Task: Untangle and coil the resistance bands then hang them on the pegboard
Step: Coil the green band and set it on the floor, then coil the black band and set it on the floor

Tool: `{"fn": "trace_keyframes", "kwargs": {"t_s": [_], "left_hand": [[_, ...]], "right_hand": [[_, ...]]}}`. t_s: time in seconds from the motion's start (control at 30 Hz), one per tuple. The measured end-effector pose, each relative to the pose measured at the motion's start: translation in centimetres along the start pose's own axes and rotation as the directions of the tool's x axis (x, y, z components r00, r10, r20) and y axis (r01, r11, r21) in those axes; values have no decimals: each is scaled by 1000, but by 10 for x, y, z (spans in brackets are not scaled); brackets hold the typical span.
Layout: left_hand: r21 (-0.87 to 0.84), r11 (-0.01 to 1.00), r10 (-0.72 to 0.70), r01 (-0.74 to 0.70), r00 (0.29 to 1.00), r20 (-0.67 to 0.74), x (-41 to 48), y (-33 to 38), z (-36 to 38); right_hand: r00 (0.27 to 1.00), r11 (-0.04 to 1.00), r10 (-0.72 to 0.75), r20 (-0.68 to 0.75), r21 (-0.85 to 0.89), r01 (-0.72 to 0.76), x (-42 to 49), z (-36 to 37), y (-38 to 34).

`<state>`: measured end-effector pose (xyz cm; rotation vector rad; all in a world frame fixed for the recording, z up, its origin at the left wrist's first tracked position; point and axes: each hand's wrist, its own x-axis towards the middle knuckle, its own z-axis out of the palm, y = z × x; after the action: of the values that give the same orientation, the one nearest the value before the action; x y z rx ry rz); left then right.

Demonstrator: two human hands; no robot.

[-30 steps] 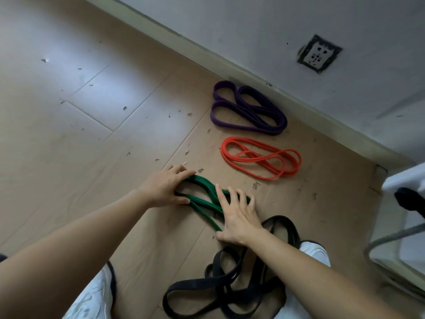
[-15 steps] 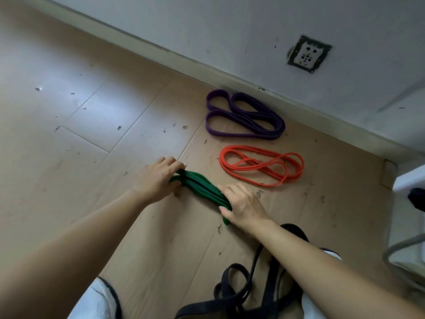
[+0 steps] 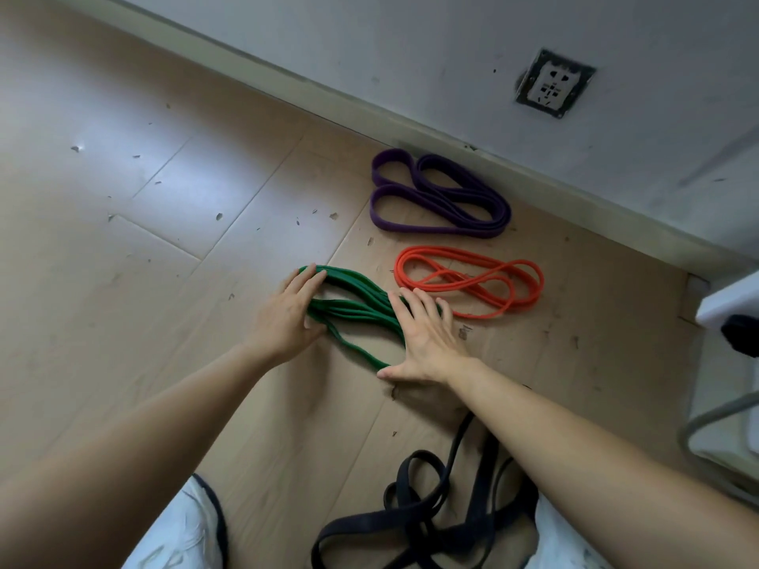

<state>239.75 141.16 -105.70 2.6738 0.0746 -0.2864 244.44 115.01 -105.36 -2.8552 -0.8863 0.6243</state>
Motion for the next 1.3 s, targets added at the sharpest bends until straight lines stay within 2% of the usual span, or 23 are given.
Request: {"fn": "trace_keyframes", "kwargs": {"t_s": [0.1, 0.2, 0.3, 0.53, 0.67, 0.73, 0.83, 0.97, 1.13, 1.23, 1.3], "left_hand": [[-105, 994, -45, 38, 997, -67, -23, 9, -1], [-150, 985, -98, 88, 994, -57, -45, 20, -3], [-198, 976, -106, 93, 993, -57, -62, 33, -3], [-315, 945, -99, 90, 995, -14, -73, 56, -12], [-343, 937, -77, 67, 997, -17, -75, 76, -19], [-349, 935, -55, 64, 998, 36, -80, 95, -19], [-389, 920, 44, 47, 974, 222, -98, 122, -5], [-160, 985, 136, -64, 860, 491, -136, 152, 30], [47, 985, 108, -164, 812, 574, -181, 160, 68], [-27, 987, 145, -156, 825, 546, -184, 155, 71], [-69, 991, 136, -118, 808, 574, -180, 152, 62]], "right_hand": [[1000, 1000, -12, 14, 14, 12, -3, -6, -1], [999, 1000, -17, 42, 19, 16, -4, -12, 0], [998, 995, -20, 58, 94, 14, -4, -21, 3], [998, 955, -10, -63, 296, 28, -40, -35, 27], [992, 926, 92, -83, 374, -54, -85, -44, 66], [992, 937, 114, -57, 337, -89, -108, -46, 85], [990, 964, 128, 59, 227, -139, -141, -44, 99], [978, 990, 0, 210, 139, -30, -175, -19, 90], [934, 972, -235, 270, 37, 234, -193, 17, 42], [909, 952, -257, 327, -77, 297, -193, 28, 17], [912, 942, -252, 324, -134, 308, -191, 24, 7]]}}
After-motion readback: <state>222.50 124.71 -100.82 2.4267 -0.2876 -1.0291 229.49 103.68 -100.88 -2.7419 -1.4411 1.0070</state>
